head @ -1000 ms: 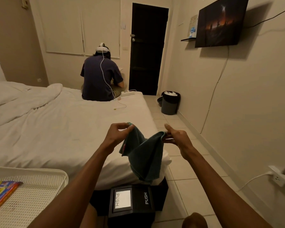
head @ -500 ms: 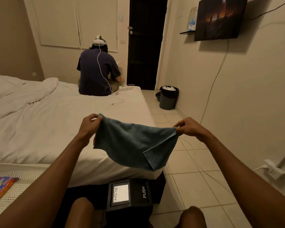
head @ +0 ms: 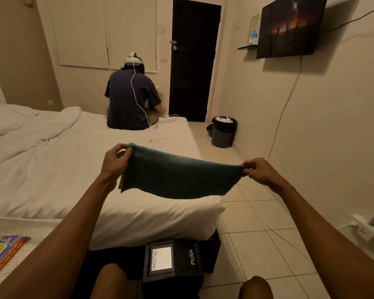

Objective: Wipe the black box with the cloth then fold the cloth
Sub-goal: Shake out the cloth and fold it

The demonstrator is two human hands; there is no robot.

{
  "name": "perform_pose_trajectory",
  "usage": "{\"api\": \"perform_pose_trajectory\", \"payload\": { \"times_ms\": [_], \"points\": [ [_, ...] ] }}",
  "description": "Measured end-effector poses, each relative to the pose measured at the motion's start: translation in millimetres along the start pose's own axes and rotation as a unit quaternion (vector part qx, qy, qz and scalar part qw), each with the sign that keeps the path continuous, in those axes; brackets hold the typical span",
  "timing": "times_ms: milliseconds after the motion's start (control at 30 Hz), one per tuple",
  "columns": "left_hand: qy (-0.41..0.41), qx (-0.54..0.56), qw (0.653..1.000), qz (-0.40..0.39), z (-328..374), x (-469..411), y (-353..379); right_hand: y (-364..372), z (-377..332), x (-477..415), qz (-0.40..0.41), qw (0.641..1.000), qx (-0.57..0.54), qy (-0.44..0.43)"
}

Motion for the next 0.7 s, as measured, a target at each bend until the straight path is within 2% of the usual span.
{"api": "perform_pose_trajectory", "payload": {
  "times_ms": [100,267,400,567,700],
  "points": [
    [-0.013,-0.001,1.0,0.023,1,2,4,0,-3,4,0.024,0.995,-0.099,0.019],
    [-0.079,0.007,0.997,-0.017,-11,6,8,2,-8,5,0.039,0.979,-0.201,0.019],
    [-0.109,-0.019,0.992,-0.066,-24,10,8,0,-7,3,0.031,0.974,-0.22,0.034],
    [-0.102,0.018,0.995,-0.011,-33,8,-6,-8,10,5,0.045,0.967,-0.243,0.069],
    [-0.072,0.037,0.997,-0.012,-28,5,-6,-9,15,4,0.061,0.966,-0.242,0.064]
  ]
}}
Point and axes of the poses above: each hand's wrist, its own x-axis away from the middle knuckle, its own y-axis out of the palm, z = x × y, the point moved 3 cm from there along -x, towards the middle knuckle, and after that the axes turned 4 degrees about x, right-handed, at the moved point
